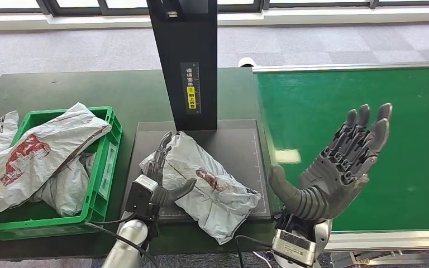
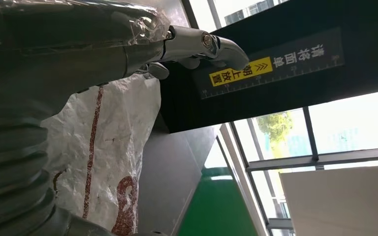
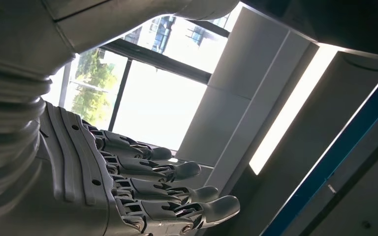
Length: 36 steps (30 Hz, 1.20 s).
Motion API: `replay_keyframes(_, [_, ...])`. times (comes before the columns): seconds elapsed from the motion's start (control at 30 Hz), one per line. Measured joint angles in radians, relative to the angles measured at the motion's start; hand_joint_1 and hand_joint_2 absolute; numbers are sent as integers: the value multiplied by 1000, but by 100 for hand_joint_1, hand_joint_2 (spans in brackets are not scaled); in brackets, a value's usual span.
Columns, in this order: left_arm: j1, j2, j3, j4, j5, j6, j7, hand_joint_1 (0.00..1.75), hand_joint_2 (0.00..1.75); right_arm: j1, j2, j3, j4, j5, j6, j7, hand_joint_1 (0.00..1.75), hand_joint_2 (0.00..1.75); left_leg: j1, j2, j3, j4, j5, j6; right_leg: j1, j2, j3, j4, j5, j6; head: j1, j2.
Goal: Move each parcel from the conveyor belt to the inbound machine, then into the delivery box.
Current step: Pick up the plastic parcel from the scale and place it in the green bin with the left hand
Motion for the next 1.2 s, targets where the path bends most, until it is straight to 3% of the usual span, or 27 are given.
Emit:
replay_keyframes(0.63, [-119,-28,-36,233,-84,42,40,0,175,0,0,-9,1,-13,0,0,0,175,0,-1,-1,0,0,0,0,0,0,0,0,0,0,0])
replay_keyframes(0.77, [-164,-38,-109,313,-51,90,100,0,175,3,2,-27,2,-10,0,0,0,175,0,-1,-1,0,0,0,0,0,0,0,0,0,0,0])
replay_keyframes(1.0, [-235,-42,-322,459,-60,199,284,0,175,17,3,-66,-18,-2,0,0,0,175,0,-1,-1,0,0,0,0,0,0,0,0,0,0,0])
replay_keyframes(1.03, [-241,-42,-343,474,-63,205,294,6,175,19,3,-70,-22,-2,0,0,0,175,0,-1,-1,0,0,0,0,0,0,0,0,0,0,0])
replay_keyframes(1.17, [-260,-42,-399,514,-71,215,311,172,175,25,4,-77,-31,-2,0,0,0,175,0,0,-1,0,0,0,0,0,0,0,0,0,0,0])
replay_keyframes(1.2, [-265,-42,-409,522,-76,220,320,175,175,26,4,-79,-32,-3,0,0,0,175,0,0,-1,0,0,0,0,0,0,0,0,0,0,0])
